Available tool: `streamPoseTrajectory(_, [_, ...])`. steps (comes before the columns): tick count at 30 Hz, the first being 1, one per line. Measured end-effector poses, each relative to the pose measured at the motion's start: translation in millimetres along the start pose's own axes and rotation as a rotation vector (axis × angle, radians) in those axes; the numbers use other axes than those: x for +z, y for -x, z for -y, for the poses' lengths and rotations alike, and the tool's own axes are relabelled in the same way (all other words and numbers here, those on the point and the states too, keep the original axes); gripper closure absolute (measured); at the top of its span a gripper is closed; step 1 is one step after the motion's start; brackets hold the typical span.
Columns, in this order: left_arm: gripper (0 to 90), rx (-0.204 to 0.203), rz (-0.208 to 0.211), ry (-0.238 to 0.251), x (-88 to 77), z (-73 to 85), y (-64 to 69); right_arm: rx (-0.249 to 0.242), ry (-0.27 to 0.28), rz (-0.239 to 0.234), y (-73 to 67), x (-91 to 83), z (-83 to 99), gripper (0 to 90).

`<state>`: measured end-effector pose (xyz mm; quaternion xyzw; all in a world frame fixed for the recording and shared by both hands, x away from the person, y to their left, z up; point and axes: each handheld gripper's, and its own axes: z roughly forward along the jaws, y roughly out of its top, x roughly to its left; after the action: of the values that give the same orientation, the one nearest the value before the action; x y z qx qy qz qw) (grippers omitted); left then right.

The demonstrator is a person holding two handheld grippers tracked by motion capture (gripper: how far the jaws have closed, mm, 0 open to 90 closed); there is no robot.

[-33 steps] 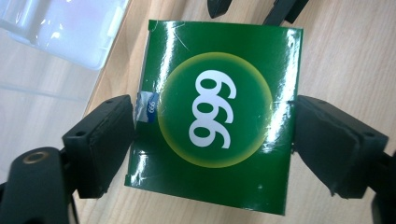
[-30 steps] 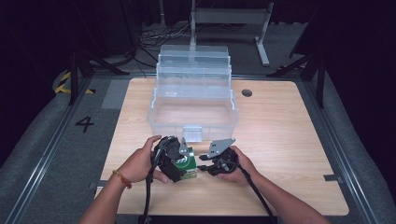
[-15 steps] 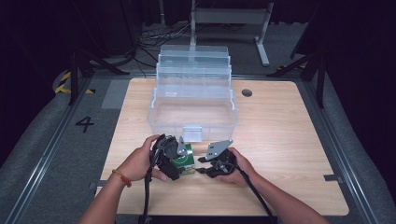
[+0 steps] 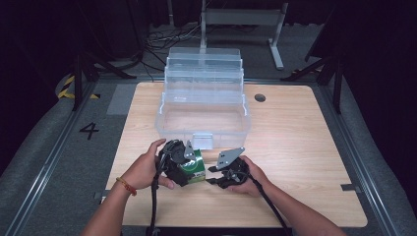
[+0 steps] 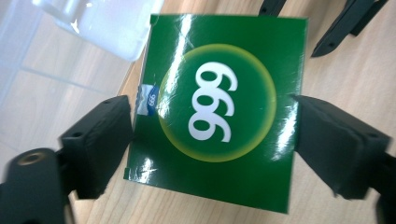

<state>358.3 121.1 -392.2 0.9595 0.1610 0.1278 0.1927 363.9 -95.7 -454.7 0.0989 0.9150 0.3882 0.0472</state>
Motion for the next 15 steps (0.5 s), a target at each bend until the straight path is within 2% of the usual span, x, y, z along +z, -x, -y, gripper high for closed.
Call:
streamPoseTrajectory(5, [16.1,-0.019,0.017,0.01,-5.7,5.4,-5.6,-0.003,-0.008,-0.009,0.1,1.0,1.2,57.8])
streamPoseTrajectory(8, [16.2,-0.022,0.046,-0.01,-3.4,7.8,-9.6,-0.007,-0.011,-0.013,-0.1,1.4,2.0,57.8])
streamPoseTrajectory(11, [15.5,-0.044,0.106,0.017,-4.5,12.4,-19.0,-0.008,-0.022,-0.016,-0.7,1.6,3.2,57.8])
streamPoseTrajectory(13, [15.2,-0.043,0.138,0.036,-4.7,15.5,-24.9,-0.011,-0.025,-0.02,-1.1,2.1,3.9,57.8])
streamPoseTrajectory(15, [15.0,-0.048,0.147,0.036,-4.9,16.4,-29.1,-0.013,-0.029,-0.022,-1.1,2.4,4.3,57.7])
